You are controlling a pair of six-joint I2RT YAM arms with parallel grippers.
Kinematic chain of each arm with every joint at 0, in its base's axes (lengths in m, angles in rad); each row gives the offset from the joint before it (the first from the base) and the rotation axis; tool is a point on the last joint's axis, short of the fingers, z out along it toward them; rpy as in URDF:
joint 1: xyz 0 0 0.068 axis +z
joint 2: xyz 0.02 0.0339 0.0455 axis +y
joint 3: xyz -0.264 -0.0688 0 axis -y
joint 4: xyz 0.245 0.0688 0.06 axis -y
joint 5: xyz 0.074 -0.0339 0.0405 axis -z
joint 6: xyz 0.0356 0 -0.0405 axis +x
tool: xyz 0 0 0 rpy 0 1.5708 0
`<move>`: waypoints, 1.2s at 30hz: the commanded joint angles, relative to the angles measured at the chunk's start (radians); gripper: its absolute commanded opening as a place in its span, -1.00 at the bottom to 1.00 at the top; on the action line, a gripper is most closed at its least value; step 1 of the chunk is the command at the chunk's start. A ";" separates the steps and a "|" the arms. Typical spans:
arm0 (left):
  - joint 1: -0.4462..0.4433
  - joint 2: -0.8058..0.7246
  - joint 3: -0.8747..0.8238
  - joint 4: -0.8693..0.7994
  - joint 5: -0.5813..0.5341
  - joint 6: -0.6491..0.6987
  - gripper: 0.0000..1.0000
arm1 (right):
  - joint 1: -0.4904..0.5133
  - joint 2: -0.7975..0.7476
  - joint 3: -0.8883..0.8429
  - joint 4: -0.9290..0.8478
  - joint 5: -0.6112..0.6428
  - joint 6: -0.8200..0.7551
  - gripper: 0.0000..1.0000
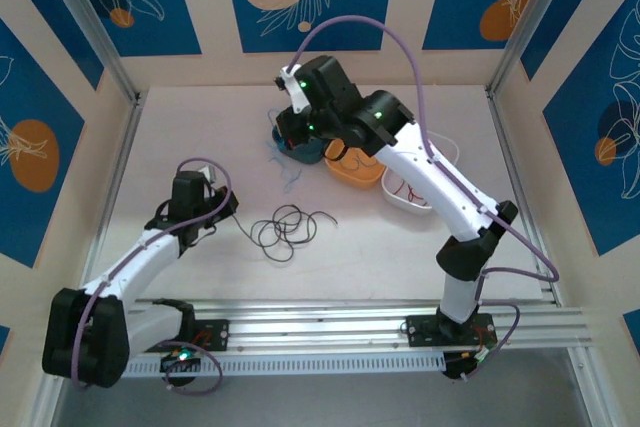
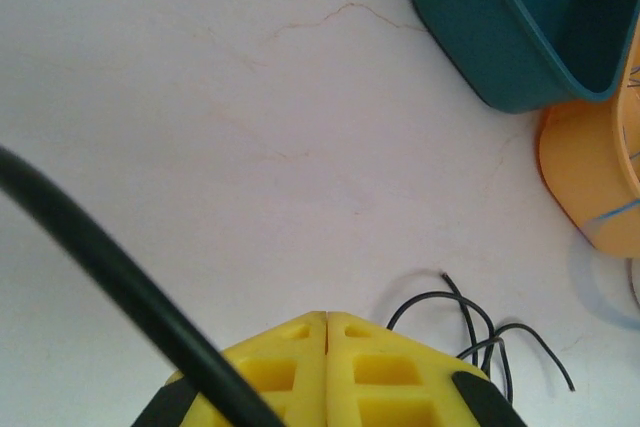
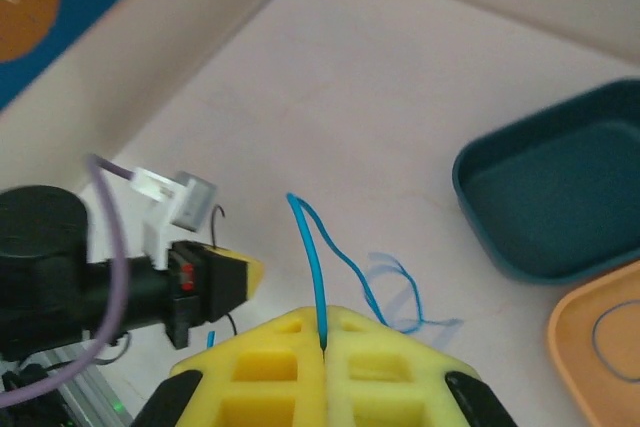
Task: Untangle the cables
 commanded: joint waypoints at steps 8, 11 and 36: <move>0.011 0.049 -0.034 0.091 0.056 -0.018 -1.00 | -0.047 -0.020 0.249 -0.125 0.100 -0.086 -1.00; 0.010 0.047 -0.034 0.089 0.060 -0.016 -1.00 | -0.106 -0.020 0.245 -0.125 0.109 -0.076 -1.00; 0.010 0.064 -0.033 0.104 0.098 -0.003 -1.00 | -0.466 0.137 0.051 -0.043 -0.011 0.015 -1.00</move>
